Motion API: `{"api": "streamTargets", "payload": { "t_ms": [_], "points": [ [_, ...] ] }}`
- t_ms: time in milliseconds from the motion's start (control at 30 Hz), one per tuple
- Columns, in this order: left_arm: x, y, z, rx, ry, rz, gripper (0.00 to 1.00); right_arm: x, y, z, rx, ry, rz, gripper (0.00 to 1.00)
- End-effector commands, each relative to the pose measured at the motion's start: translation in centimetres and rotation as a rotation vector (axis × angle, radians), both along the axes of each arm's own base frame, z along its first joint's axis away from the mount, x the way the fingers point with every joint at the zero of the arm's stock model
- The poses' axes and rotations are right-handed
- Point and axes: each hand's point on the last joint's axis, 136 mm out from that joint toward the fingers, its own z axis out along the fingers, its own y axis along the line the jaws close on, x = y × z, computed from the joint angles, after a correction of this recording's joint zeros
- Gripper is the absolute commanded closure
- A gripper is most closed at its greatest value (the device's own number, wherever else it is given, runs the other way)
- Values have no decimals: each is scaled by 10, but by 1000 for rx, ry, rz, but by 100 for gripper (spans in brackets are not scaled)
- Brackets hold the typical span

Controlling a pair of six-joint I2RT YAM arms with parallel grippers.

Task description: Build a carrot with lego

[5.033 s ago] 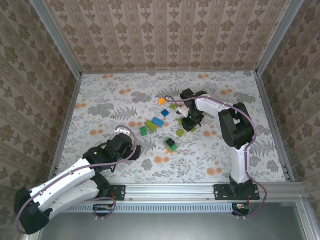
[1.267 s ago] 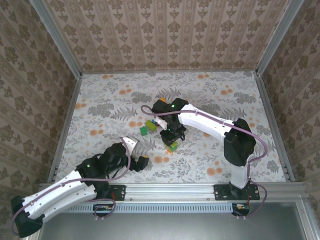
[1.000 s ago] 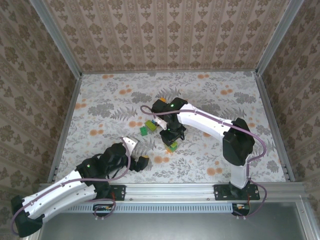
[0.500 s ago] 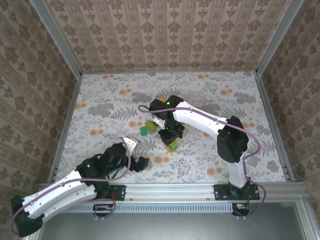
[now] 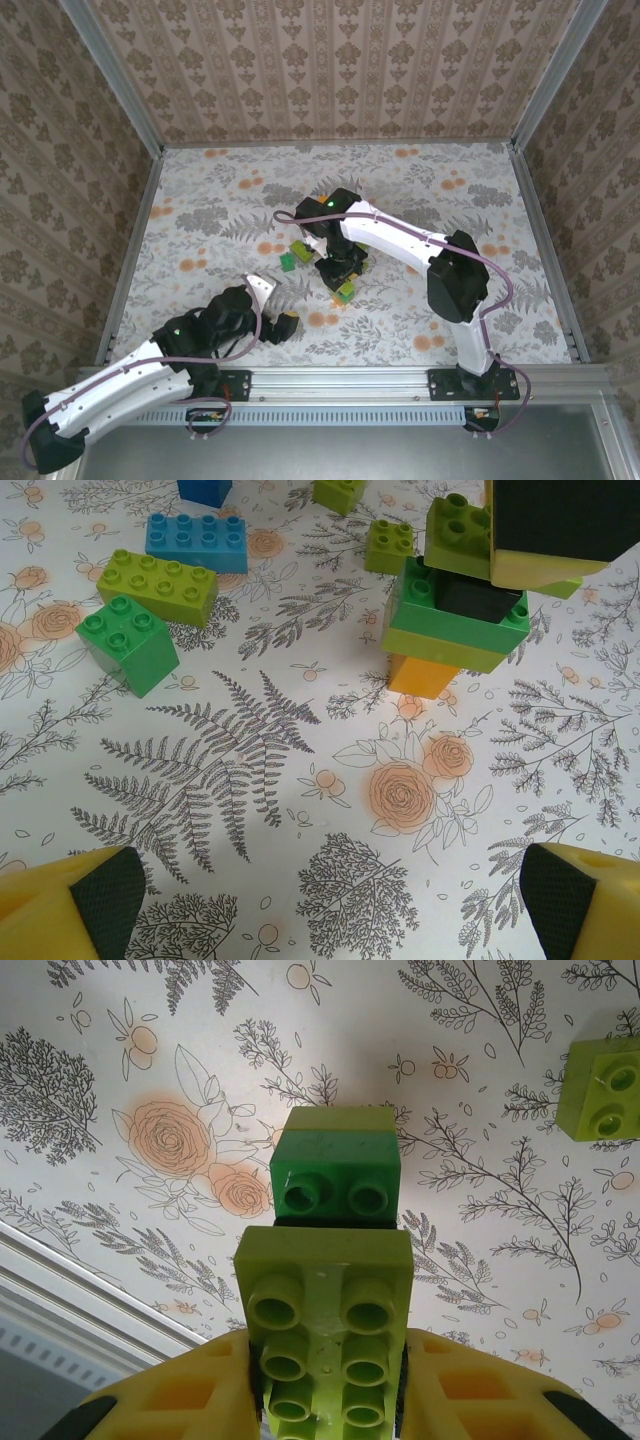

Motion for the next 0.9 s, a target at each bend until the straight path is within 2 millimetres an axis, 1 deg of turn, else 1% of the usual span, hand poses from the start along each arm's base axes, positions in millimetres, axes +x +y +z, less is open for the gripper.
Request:
{"api": "streamTargets", "payload": {
  "t_ms": [0, 167, 367, 633, 733, 867],
  "points": [
    [-2, -4, 0, -4, -12, -29, 0, 4, 2, -33, -33, 15, -7, 67],
    [-2, -4, 1, -4, -14, -28, 0, 6, 8, -11, 48, -5, -19, 67],
    [-2, -4, 1, -3, -14, -28, 0, 11, 4, 1, 71, -27, -39, 67],
    [-2, -5, 1, -5, -15, -31, 0, 15, -7, 3, 33, -45, -47, 64],
    [-2, -5, 1, -5, -15, -30, 0, 13, -9, 2, 30, -41, -45, 62],
    [-2, -5, 2, -6, -17, -32, 0, 10, -9, 2, 33, -37, -45, 61]
  ]
}}
